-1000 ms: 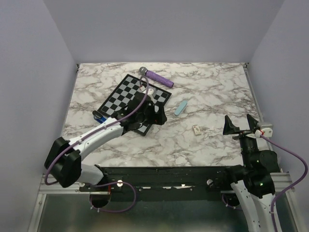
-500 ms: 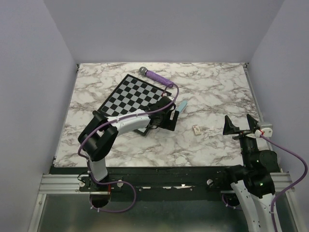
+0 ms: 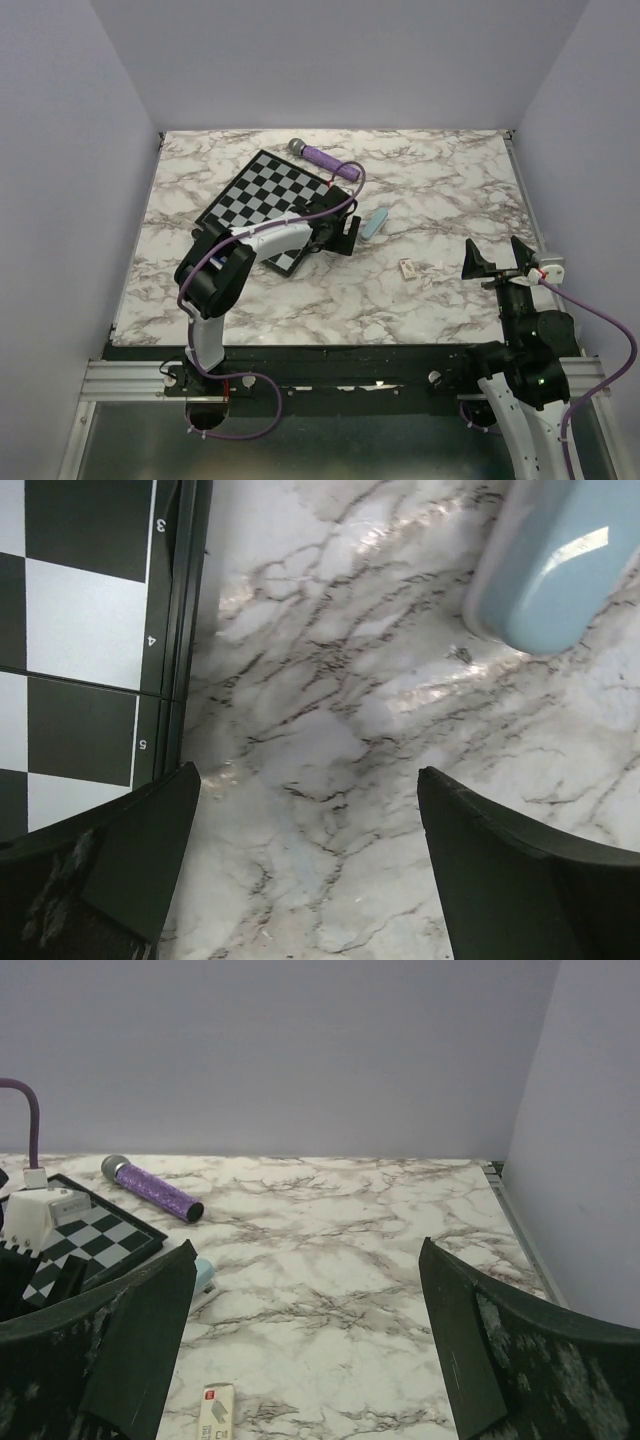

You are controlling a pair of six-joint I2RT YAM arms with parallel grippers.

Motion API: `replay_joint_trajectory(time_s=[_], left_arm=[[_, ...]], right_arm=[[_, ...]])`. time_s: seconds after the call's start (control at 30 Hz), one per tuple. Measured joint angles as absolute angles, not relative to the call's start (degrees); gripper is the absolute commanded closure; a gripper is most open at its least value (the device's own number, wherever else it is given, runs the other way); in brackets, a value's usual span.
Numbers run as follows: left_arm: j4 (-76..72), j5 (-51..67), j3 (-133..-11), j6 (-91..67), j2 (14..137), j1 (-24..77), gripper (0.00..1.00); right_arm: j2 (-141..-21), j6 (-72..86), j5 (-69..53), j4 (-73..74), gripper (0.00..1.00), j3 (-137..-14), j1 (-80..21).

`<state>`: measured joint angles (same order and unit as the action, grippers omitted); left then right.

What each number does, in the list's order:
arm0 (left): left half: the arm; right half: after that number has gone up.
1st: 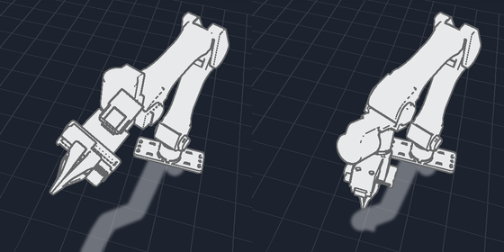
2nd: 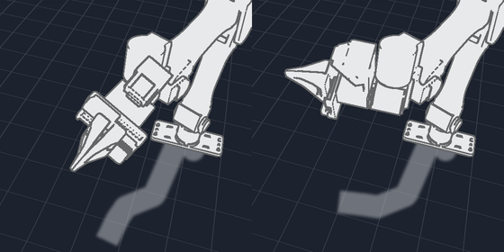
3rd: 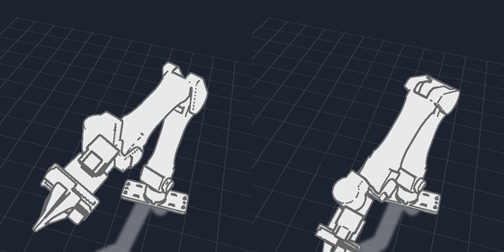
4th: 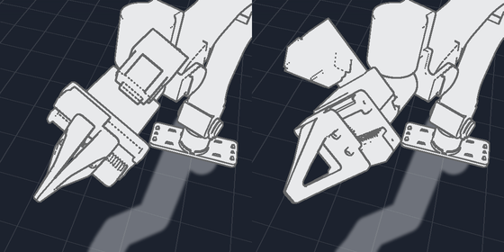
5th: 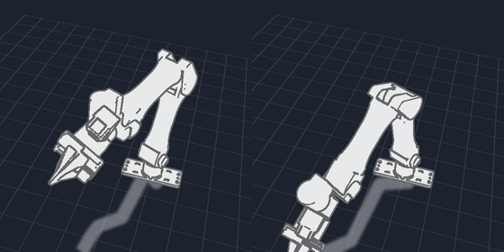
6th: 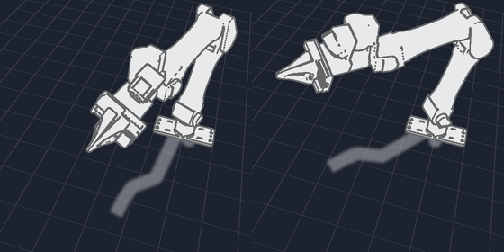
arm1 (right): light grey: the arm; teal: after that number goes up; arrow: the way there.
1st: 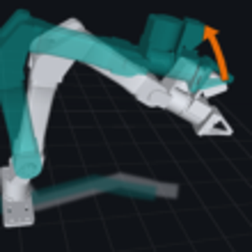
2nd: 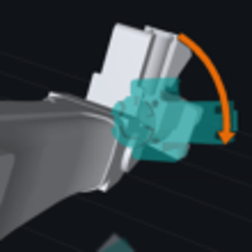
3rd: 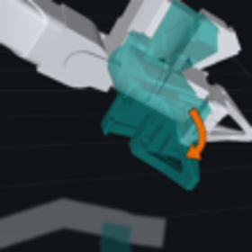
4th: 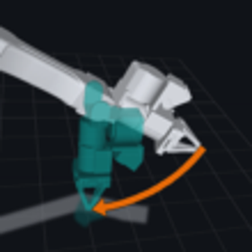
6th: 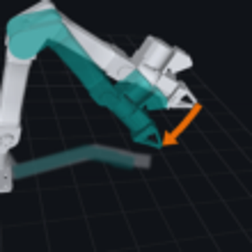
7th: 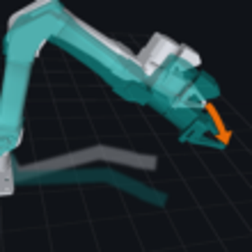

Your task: Load the staples into the stapler

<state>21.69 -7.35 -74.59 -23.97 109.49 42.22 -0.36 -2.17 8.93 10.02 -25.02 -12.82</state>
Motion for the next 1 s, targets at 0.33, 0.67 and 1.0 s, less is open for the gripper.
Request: replay_joint_trajectory(time_s=[0.33, 0.67, 1.0], left_arm=[[22.4, -8.4, -76.8, -22.7, 111.0, 34.0, 0.01], [22.9, -10.2, -85.6, -21.8, 115.8, 25.0, 0.01], [25.4, -10.4, -87.0, -22.7, 113.3, 22.2, 0.01]], right_arm=[[-0.4, -2.2, 8.9, 10.1, 0.0, -25.0, -12.8], [-0.4, -2.1, 8.9, 10.9, 0.0, -25.3, -12.8], [-0.4, 1.0, 8.9, 15.5, 0.0, -30.9, -12.8]])
